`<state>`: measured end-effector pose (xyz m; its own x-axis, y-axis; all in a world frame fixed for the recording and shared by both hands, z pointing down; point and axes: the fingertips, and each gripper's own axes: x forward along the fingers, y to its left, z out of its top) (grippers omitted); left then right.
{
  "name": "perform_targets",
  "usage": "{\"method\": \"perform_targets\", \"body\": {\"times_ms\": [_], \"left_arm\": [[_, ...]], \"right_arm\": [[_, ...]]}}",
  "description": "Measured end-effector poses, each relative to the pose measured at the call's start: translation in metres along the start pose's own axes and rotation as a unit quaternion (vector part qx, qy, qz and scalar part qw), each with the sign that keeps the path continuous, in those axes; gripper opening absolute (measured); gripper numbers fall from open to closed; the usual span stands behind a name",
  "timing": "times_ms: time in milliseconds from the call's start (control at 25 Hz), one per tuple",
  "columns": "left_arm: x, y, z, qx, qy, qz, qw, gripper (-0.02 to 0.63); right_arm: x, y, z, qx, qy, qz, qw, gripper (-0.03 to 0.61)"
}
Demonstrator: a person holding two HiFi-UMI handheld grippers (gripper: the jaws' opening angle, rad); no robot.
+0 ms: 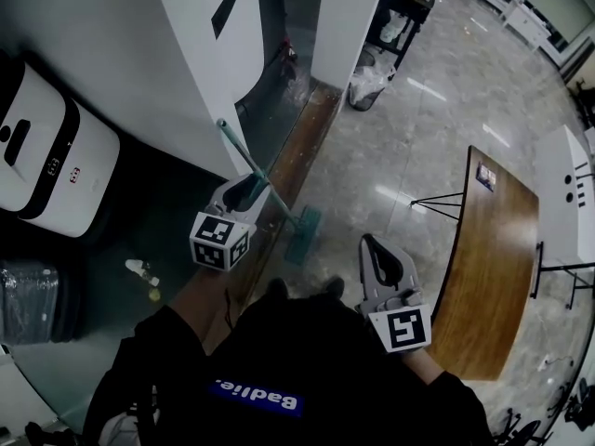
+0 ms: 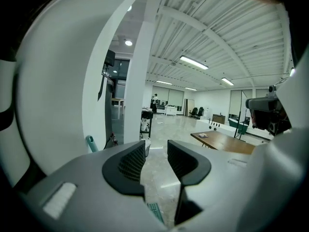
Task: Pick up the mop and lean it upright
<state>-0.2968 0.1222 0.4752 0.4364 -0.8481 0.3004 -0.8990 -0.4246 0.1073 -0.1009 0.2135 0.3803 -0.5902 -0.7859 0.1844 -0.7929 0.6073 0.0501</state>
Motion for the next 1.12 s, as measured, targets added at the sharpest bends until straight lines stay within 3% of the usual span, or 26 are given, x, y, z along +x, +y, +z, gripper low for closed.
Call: {"method": "perform_targets", "body": {"times_ms": [520,1120], "left_arm": [[0.033,0.045,-0.033,-0.015,0.037,0.023,0.9989,0.169],[0.066,0.115,-0.072,-0.049,0.071,0.058,0.9946,0.173]], "right_arm": [[0.013,0.003,-0.002,0.004,0.008,-0.001,1.000,0.006],[0.013,0.005,-0.004,-0.006,0.022,-0.043,0.999,0.006]]}}
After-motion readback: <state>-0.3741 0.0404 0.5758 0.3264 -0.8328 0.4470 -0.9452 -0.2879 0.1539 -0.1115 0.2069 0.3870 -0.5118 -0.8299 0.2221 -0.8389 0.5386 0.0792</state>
